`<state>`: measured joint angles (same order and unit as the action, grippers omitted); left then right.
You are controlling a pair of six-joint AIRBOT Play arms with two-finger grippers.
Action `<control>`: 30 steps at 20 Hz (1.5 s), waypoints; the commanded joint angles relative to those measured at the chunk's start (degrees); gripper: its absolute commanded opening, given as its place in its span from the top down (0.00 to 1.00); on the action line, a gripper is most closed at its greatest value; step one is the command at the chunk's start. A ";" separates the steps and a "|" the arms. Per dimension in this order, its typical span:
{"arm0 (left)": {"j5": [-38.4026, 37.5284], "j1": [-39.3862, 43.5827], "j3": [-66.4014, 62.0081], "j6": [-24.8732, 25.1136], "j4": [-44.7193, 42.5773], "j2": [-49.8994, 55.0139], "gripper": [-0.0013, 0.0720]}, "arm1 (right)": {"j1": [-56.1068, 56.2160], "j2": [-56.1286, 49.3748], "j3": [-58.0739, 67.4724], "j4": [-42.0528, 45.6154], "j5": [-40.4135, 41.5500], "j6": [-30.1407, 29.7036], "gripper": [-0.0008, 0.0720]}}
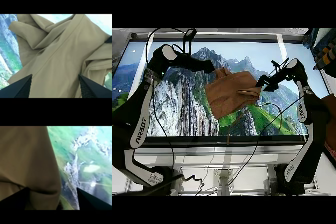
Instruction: Fold the clothes and pants, and hang the long-sleeved shirts on hangers.
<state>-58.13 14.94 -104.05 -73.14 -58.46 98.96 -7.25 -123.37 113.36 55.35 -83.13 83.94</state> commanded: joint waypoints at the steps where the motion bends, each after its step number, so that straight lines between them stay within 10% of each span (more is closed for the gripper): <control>1: 0.00 -0.04 0.02 0.02 0.00 -0.02 0.11 | 0.72 -3.93 -0.57 -12.00 -1.29 0.44 0.05; 6: 0.00 -0.04 0.02 0.02 0.00 -0.02 0.11 | 6.36 -7.21 -0.55 -18.69 0.28 -1.62 0.06; 8: 0.02 -0.07 0.00 0.07 -0.04 -0.02 0.11 | 8.46 -6.99 -0.28 -22.10 2.21 -3.48 0.60; 9: 0.07 -0.33 0.00 0.20 -0.28 -0.02 0.26 | 9.03 -6.97 0.70 -24.57 2.25 -4.15 0.88; 10: 0.02 -0.85 0.00 0.96 -0.28 -0.04 0.51 | 9.16 -6.97 2.25 -26.99 1.97 -4.15 0.95; 12: -0.28 -2.54 -0.02 1.38 -0.26 -0.68 0.92 | 8.55 -5.29 4.72 -31.98 1.55 -4.20 0.95; 13: -0.94 -3.48 -0.02 1.40 -0.26 -1.51 0.96 | 7.61 -3.13 4.83 -33.90 1.95 -4.83 0.95; 25: -5.38 -15.10 0.00 3.65 -0.31 -21.66 0.96 | -24.96 28.48 4.59 -32.52 2.84 5.42 0.95; 30: -11.89 -16.83 0.00 13.18 -10.78 -30.75 0.96 | -43.34 35.30 4.24 -11.80 -0.50 14.08 0.95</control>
<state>-66.39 -0.93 -104.07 -63.94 -62.00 73.01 -40.71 -91.92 117.75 30.98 -81.43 92.55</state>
